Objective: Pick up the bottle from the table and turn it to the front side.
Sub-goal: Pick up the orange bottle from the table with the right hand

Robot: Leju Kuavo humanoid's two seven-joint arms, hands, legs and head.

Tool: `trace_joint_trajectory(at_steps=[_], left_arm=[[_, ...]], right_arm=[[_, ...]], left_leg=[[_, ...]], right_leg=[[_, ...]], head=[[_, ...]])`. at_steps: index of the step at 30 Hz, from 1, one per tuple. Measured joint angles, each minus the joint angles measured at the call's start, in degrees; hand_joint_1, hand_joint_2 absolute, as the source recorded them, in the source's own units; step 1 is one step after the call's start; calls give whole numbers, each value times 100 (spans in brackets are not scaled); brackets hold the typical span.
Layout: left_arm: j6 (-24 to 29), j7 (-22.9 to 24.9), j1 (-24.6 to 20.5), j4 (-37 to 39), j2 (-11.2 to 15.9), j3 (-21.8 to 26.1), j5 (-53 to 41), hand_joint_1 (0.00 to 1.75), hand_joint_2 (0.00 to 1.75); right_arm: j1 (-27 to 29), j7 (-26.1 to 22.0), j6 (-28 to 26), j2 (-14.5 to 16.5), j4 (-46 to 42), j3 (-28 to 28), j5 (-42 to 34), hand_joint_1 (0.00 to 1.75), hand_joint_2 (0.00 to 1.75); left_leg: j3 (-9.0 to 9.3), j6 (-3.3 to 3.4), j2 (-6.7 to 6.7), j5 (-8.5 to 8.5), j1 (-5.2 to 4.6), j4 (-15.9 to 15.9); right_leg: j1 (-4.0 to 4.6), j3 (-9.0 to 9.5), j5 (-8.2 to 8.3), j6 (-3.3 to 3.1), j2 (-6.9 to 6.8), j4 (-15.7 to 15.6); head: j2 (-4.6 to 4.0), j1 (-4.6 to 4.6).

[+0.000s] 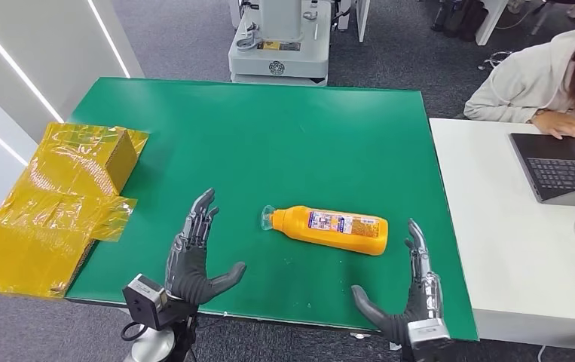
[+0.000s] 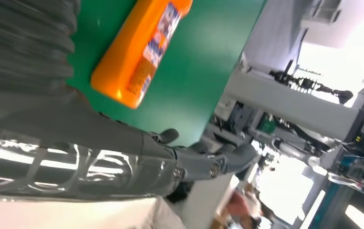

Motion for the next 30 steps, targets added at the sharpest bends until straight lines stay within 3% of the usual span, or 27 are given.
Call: trace_joint_trajectory(at_steps=[6, 11, 18, 25, 30], left_arm=[[-240, 57, -99, 20, -83, -28, -89, 0, 175], [-515, 98, -312, 147, -164, -72, -110, 0, 175], [-493, 90, -618, 433, -200, -146, -374, 0, 175], [-434, 98, -698, 687, -163, -154, -413, 0, 175], [-402, 143, -708, 790, -127, -155, -590, 0, 175]], right_arm=[[-441, 699, -207, -116, 414, -101, 1914, 0, 175], [-1081, 1181, -57, -296, 1099, -133, 2718, 0, 175], [-1933, 1313, 380, -492, 2155, 174, 3096, 0, 175], [-2613, 1087, 876, -515, 3046, 731, 2684, 0, 175], [-3013, 921, 949, -510, 3654, 1036, 2511, 0, 175]], left_leg=[[3, 1, 1, 2, 0, 1], [4, 3, 1, 10, 0, 4], [7, 1, 1, 12, 1, 5], [7, 0, 1, 13, 1, 3], [6, -2, -2, 14, 1, 4]], right_leg=[[0, 2, 3, 0, 1, 0], [0, 5, 7, -1, 1, 0], [0, 7, 10, -1, 2, 3], [0, 6, 9, -1, 4, 6], [0, 8, 9, -1, -1, 6]], head=[[0, 1], [0, 2], [0, 0], [0, -1], [0, 1]])
